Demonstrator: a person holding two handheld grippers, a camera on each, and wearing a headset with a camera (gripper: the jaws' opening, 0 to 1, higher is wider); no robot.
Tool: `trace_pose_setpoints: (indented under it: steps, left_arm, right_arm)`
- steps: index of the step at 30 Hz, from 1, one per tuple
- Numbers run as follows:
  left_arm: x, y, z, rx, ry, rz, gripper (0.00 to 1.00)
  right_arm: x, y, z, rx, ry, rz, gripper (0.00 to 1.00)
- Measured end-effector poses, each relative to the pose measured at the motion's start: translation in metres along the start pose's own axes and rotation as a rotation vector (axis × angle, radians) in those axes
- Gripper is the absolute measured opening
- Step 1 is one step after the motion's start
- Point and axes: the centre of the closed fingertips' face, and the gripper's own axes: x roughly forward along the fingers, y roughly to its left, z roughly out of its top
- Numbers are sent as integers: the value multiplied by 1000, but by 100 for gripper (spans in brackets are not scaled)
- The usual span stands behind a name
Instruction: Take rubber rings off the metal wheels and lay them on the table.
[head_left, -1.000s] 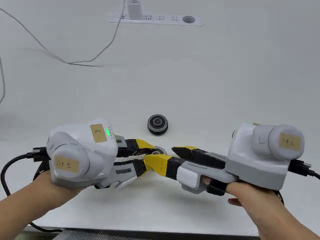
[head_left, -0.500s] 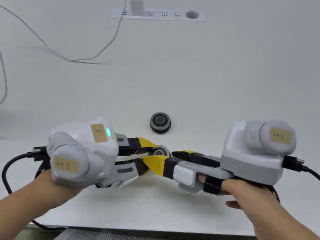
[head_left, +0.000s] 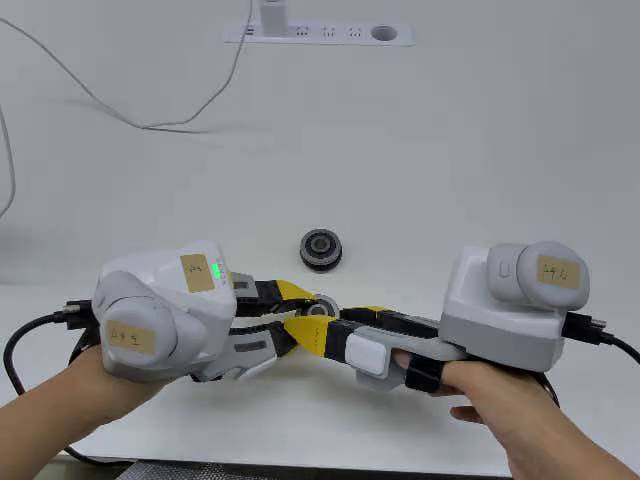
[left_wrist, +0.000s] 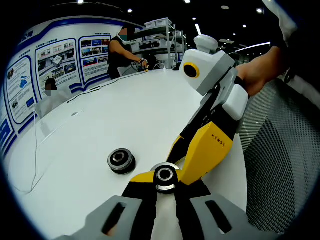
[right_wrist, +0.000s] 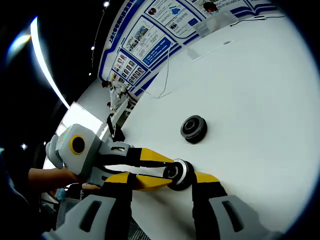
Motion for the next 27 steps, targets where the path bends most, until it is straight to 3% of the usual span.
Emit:
trace_pose_setpoints:
  steps: [11, 15, 27]
  left_arm:
    - [0, -1, 0, 0, 1, 3, 12]
    - [0, -1, 0, 1, 2, 2, 12]
    - [-1, -1, 0, -4, 0, 2, 12]
  right_arm:
    - [-1, 2, -4, 31, 15, 0, 49]
    - [-2, 0, -4, 26, 4, -22, 51]
    - [-2, 1, -4, 36, -2, -19, 52]
